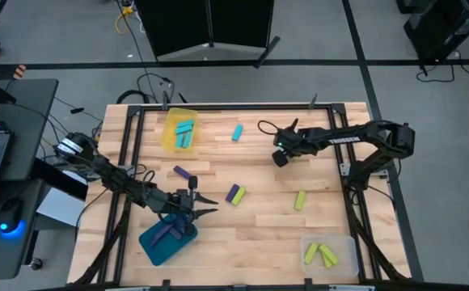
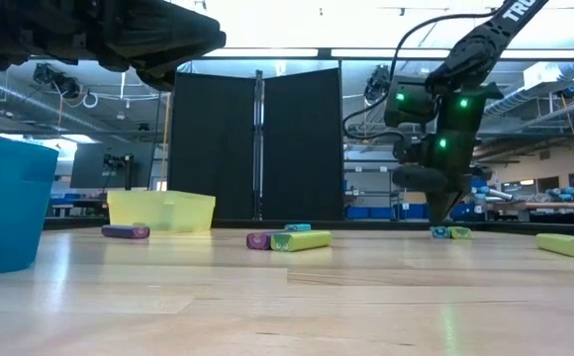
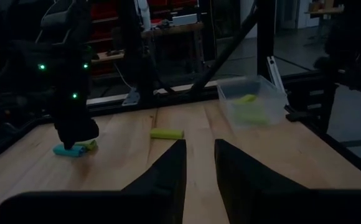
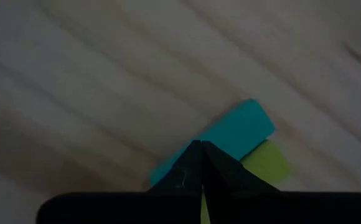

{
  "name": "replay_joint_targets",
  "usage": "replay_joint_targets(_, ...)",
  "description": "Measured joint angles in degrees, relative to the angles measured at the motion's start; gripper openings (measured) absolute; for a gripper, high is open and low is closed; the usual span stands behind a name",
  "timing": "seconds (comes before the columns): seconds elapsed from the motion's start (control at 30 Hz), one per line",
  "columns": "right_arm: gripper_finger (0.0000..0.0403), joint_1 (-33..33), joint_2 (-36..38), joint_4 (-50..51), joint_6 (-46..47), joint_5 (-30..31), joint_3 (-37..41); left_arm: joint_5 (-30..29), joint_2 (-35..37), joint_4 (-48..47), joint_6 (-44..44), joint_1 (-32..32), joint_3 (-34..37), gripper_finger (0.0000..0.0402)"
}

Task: Sort blocks
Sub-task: Put the right blue block into the yellow bin

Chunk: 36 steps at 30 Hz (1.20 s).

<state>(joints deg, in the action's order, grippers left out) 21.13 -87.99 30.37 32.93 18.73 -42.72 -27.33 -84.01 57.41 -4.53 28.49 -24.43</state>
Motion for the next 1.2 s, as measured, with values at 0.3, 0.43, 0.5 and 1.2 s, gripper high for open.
replay_joint_targets(0.3, 0.0015, -1.67, 0.13, -0.72, -5.22, -5.77, -0.11, -0.60, 0.00, -0.02, -1.19, -0.09, -0.01, 0.0089)
replay_joint_targets(0.43, 0.0016, -6.79, -0.04, -0.70, -9.45, -6.71, -1.11, -0.66, 0.00, -0.02, -1.19, -0.09, -0.02, 0.0089)
replay_joint_targets(0.5, 0.0022, -9.52, -0.13, -0.39, -8.84, -4.39, -2.48, -0.68, 0.00, -0.02, -1.21, -0.09, -0.02, 0.0089)
replay_joint_targets(1.2, 0.0236, -18.72, -0.07, -1.35, 7.82, 3.22, 1.47, -1.27, 0.00, -0.31, -1.19, -0.11, -0.04, 0.0090)
